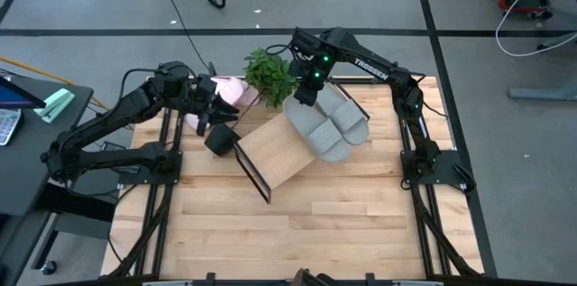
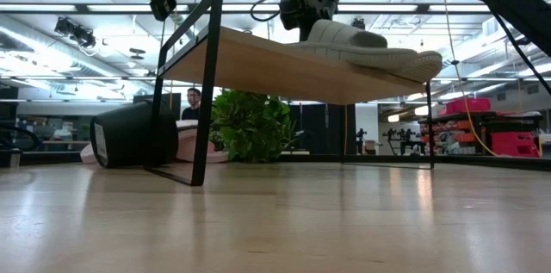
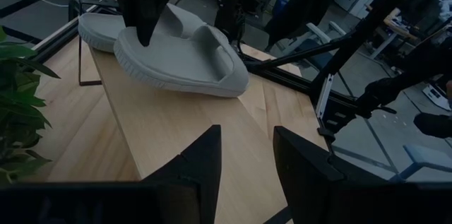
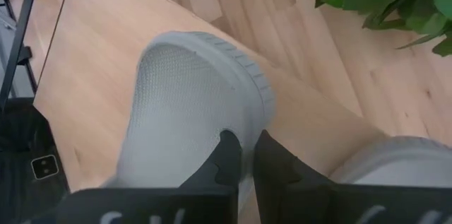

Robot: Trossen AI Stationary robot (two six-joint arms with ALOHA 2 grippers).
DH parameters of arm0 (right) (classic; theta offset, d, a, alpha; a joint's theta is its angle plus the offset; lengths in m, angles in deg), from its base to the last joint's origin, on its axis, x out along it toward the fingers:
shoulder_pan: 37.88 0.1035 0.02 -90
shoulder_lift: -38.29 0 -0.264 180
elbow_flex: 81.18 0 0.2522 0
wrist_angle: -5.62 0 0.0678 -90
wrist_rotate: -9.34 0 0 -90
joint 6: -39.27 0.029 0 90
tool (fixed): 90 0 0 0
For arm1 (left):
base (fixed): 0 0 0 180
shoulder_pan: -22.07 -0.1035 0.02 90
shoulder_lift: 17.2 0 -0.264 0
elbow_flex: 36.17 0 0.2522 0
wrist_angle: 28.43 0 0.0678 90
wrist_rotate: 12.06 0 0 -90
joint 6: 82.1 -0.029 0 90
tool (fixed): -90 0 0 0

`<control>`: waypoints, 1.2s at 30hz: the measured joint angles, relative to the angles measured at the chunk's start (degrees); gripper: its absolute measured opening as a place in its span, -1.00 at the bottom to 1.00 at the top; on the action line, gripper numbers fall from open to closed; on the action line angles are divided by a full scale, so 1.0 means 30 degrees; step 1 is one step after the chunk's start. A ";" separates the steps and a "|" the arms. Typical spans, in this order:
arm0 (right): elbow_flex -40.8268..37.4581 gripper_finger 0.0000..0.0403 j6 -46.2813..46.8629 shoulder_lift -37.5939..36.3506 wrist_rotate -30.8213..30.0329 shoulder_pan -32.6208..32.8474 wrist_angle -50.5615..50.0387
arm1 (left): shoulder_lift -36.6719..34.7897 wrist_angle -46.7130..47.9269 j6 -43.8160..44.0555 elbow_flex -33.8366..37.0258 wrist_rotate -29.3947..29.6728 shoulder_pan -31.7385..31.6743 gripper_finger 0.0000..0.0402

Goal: Pick and place slides into the shelf
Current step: Put the gray slides on the shelf

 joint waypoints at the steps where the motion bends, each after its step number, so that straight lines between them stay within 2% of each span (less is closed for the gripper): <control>1: 0.0000 -0.90 0.0000 0.0000 0.0000 -0.0022 -0.0018 | 0.0000 0.0000 0.0015 0.0004 0.0006 0.0000 -0.33; 22: -0.0038 -0.90 -0.0248 -0.0014 -0.0791 -0.0066 0.0079 | 0.0000 0.0018 0.0387 0.0000 0.0000 0.0015 -0.33; 30: -0.1675 -0.90 -0.0147 -0.0058 -0.1098 0.0251 0.0922 | 0.0000 0.0022 0.0394 0.0000 0.0000 0.0022 -0.32; 36: -0.2200 -0.68 0.0126 -0.0051 -0.2263 0.0430 0.1216 | 0.0000 0.0027 0.0679 0.0004 -0.0007 0.0022 -0.34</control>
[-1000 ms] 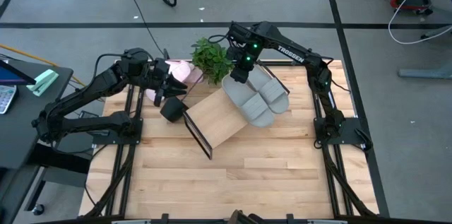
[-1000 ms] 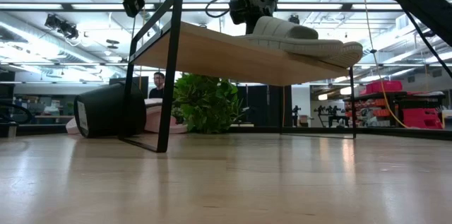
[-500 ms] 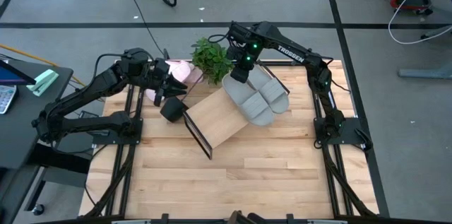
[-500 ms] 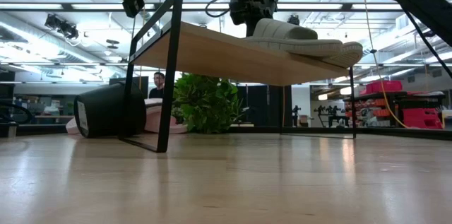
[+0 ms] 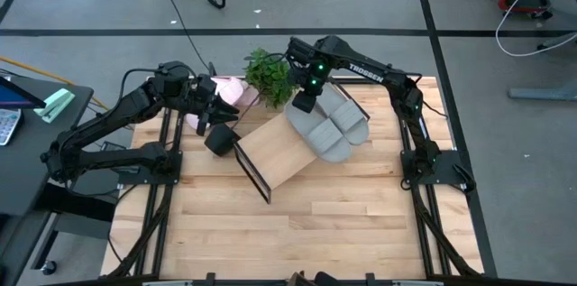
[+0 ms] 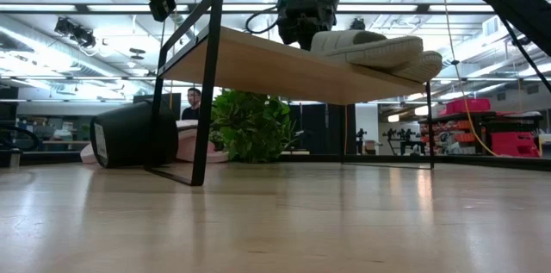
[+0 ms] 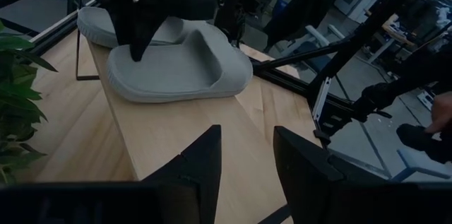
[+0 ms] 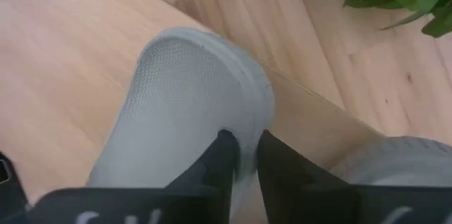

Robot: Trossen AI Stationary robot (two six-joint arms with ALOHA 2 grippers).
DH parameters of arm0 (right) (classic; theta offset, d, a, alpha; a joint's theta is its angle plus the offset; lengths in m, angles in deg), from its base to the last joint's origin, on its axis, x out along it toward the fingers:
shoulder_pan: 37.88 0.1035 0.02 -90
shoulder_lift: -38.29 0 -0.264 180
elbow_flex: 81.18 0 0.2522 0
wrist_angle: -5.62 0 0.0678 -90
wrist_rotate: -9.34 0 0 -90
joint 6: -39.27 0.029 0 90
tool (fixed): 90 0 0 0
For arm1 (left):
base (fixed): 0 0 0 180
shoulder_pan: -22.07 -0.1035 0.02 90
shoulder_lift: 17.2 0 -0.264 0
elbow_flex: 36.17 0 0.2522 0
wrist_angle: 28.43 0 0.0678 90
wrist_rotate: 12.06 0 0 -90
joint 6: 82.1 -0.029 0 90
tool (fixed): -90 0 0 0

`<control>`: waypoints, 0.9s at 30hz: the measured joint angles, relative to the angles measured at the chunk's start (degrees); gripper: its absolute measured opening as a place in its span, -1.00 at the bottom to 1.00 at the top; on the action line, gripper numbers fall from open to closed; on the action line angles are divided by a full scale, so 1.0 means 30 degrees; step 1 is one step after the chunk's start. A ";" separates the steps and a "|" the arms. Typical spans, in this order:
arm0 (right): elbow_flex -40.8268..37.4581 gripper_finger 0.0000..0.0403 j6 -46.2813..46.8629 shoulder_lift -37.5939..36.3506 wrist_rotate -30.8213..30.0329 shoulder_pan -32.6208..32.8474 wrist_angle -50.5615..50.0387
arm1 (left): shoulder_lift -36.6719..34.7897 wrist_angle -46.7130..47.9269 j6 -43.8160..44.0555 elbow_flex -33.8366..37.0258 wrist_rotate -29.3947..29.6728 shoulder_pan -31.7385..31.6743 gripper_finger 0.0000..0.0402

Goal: Pick and place slides into the shelf
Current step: Put the gray slides on the shelf, then put the bottom pink slides on the shelf

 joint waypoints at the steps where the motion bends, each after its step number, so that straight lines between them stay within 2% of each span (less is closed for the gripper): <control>1: -0.0007 -0.64 -0.0012 0.0000 -0.0141 0.0002 0.0033 | 0.0000 0.0002 0.0057 -0.0004 0.0000 0.0000 -0.33; 16: -0.0007 -0.18 0.0085 -0.0046 -0.1123 -0.0022 0.0146 | 0.0000 -0.0005 -0.0169 0.0000 0.0007 0.0000 -0.33; 21: -0.0007 -0.17 0.0529 -0.0909 -0.1262 -0.0029 -0.0236 | 0.0000 0.0002 -0.0220 -0.0003 0.0393 0.0000 -0.33; 27: -0.0007 -0.26 0.1564 -0.2381 -0.1707 0.0181 -0.1034 | 0.0000 0.0002 -0.0311 -0.0004 0.1144 -0.0015 -0.33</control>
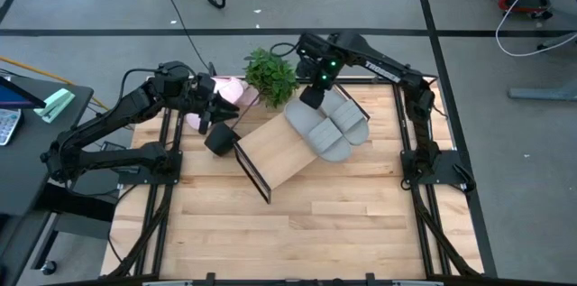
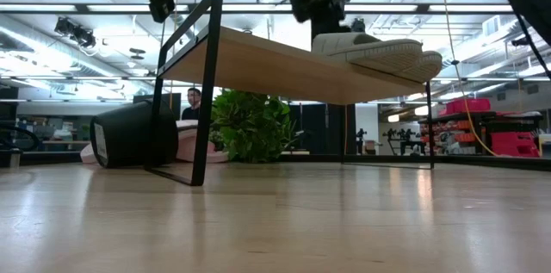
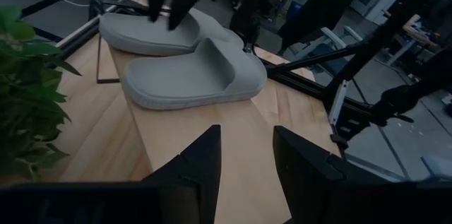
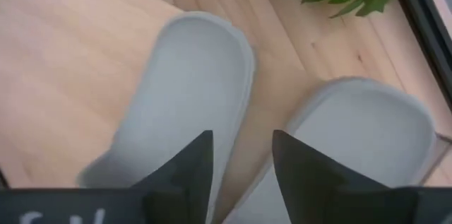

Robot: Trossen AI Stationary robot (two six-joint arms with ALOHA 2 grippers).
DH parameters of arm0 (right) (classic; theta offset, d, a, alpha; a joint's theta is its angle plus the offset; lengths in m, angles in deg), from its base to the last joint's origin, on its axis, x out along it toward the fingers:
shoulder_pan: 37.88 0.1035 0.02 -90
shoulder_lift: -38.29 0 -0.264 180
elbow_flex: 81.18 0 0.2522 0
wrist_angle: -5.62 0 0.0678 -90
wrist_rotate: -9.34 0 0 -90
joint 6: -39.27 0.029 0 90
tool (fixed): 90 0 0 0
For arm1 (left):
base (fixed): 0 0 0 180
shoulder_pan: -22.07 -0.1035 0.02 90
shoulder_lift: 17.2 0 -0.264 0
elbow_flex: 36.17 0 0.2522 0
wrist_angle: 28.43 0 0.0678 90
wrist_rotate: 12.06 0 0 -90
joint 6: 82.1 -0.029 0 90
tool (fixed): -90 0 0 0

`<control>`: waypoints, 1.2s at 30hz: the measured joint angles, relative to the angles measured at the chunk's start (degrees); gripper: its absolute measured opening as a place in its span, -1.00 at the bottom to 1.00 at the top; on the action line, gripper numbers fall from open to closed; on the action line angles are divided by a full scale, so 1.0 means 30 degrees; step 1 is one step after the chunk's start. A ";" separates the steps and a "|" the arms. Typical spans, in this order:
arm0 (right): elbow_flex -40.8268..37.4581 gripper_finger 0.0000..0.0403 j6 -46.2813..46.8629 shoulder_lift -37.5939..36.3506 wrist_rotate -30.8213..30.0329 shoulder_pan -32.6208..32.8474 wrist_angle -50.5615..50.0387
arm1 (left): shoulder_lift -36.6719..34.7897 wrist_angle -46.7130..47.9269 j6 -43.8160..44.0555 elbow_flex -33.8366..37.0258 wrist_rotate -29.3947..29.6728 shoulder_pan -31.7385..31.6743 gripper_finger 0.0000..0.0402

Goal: Pick and place slides into the shelf
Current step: Put the bottom pink slides on the shelf

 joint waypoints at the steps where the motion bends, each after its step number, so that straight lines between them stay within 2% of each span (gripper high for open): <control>1: 0.0000 -0.28 0.0257 -0.0277 -0.0012 0.0112 -0.0054 | 0.0000 -0.0001 -0.0003 0.0004 0.0119 0.0000 -0.33; 12: 0.0007 -0.33 0.2550 -0.2271 -0.0028 0.1984 -0.0666 | 0.0000 0.0000 0.0508 0.0004 0.0233 0.0000 -0.35; 17: 0.0007 -0.33 0.2555 -0.2333 -0.1259 0.3001 -0.0635 | -0.0002 0.0032 0.0653 0.0004 0.0401 -0.0277 -0.32; 24: 0.0007 -0.33 0.2202 -0.2333 -0.1466 0.3016 0.0541 | -0.0007 0.0991 0.1017 0.0004 0.0730 -0.2388 -0.34; 31: 0.0007 -0.32 0.0536 -0.2333 -0.1371 0.2235 0.0922 | -0.0007 0.1115 0.1502 -0.0002 0.0724 -0.4884 -0.35; 36: 0.0007 -0.33 -0.1102 -0.2333 -0.0509 0.1725 0.1028 | 0.0000 0.1116 0.2355 0.0004 0.0601 -0.6183 -0.29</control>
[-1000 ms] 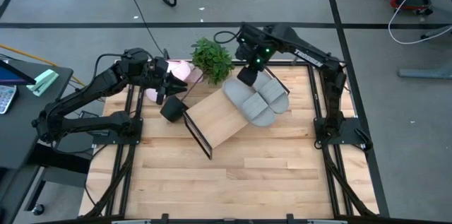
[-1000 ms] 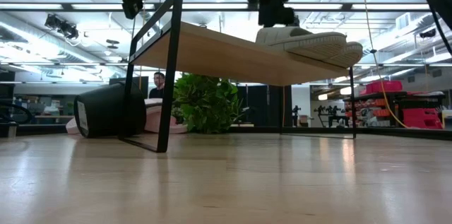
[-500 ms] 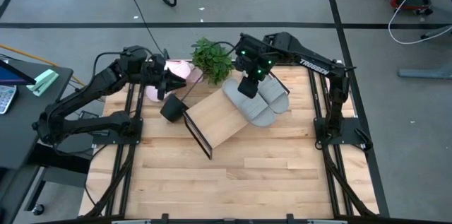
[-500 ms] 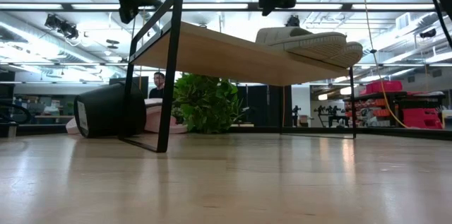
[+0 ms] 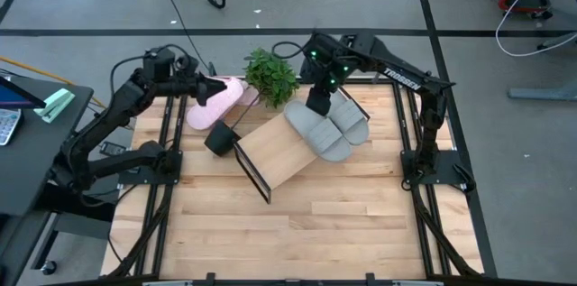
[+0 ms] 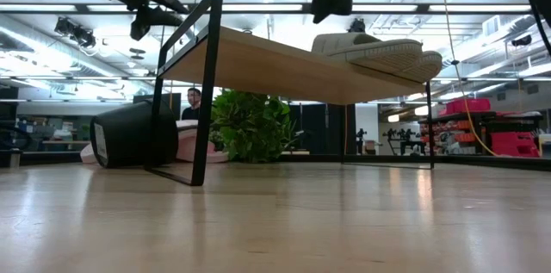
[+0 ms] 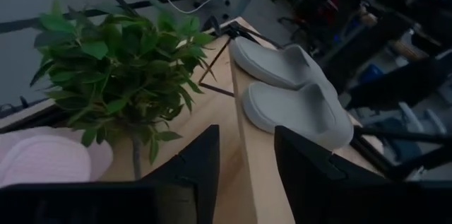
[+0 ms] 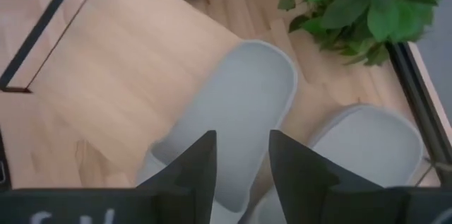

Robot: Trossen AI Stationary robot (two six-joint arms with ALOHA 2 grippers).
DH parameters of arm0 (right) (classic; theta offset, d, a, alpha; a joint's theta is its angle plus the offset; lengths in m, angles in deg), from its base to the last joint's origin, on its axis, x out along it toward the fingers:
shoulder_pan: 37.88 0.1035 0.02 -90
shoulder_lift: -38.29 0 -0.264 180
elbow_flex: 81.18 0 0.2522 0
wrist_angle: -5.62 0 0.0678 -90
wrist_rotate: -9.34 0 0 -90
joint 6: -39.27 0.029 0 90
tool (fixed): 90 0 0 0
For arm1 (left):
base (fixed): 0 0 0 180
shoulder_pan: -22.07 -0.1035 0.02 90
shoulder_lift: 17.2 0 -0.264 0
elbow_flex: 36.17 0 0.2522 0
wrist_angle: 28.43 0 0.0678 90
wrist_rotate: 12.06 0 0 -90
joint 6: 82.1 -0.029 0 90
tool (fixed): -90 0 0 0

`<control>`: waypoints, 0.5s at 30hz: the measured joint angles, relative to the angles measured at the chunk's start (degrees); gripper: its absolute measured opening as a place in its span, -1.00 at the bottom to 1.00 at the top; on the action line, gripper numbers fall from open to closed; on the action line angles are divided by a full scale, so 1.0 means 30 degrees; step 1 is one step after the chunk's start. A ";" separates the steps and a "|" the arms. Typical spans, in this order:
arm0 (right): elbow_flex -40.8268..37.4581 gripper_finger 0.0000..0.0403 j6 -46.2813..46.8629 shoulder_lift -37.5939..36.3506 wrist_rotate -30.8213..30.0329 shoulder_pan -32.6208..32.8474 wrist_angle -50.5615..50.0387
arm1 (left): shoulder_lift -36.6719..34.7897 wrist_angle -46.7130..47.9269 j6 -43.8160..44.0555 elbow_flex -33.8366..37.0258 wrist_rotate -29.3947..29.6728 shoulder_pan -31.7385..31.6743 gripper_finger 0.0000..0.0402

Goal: Pick and place slides into the shelf
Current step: Put the bottom pink slides on the shelf

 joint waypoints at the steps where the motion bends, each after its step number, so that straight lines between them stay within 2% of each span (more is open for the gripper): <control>1: 0.0000 -0.34 -0.0274 0.0000 0.0209 -0.0093 0.0148 | 0.0000 0.0006 0.0221 -0.0003 -0.0037 -0.0149 -0.28; 15: 0.0000 -0.34 -0.2664 0.0007 0.0839 -0.1060 0.2961 | 0.0653 0.0443 0.0736 -0.0014 -0.0098 -0.0362 -0.28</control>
